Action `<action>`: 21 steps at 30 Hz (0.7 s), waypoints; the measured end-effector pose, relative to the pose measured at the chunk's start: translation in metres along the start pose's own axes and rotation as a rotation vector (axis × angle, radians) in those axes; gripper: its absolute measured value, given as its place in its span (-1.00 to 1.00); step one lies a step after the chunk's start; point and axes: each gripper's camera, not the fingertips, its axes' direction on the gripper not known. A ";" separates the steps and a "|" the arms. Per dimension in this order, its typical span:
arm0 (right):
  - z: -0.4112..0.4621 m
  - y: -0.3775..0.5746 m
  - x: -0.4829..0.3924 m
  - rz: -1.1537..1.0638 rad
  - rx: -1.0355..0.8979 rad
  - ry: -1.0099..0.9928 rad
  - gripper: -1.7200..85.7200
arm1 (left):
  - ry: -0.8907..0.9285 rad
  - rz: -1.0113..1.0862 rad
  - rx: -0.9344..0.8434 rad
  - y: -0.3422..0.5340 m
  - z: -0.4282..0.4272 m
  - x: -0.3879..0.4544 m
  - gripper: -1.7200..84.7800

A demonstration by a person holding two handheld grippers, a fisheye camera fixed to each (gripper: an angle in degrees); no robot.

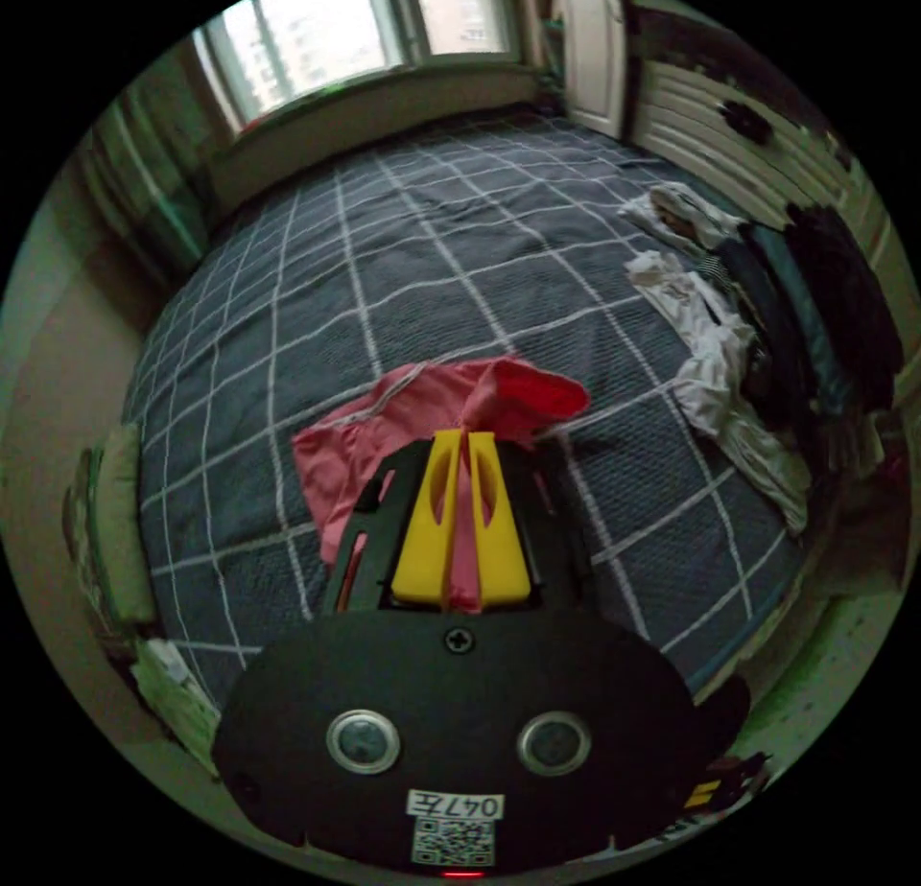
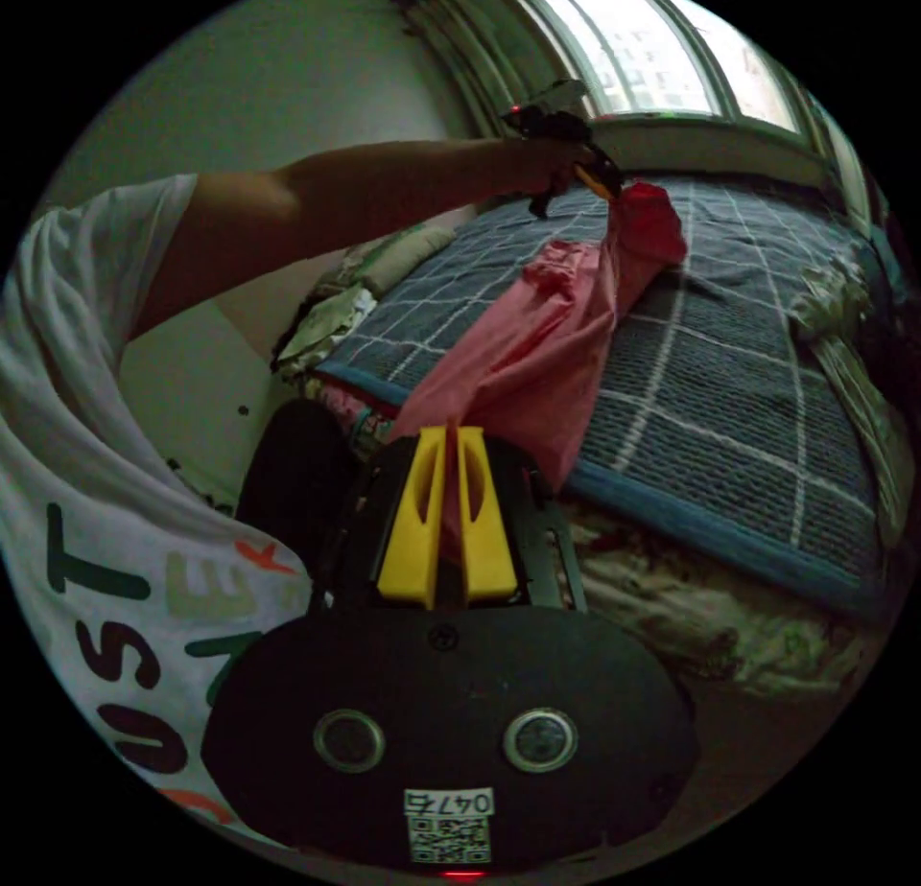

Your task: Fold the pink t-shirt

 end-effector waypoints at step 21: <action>0.044 -0.064 -0.073 0.048 -0.199 -0.151 -0.90 | 0.235 0.089 -0.004 0.182 -0.111 -0.129 -0.78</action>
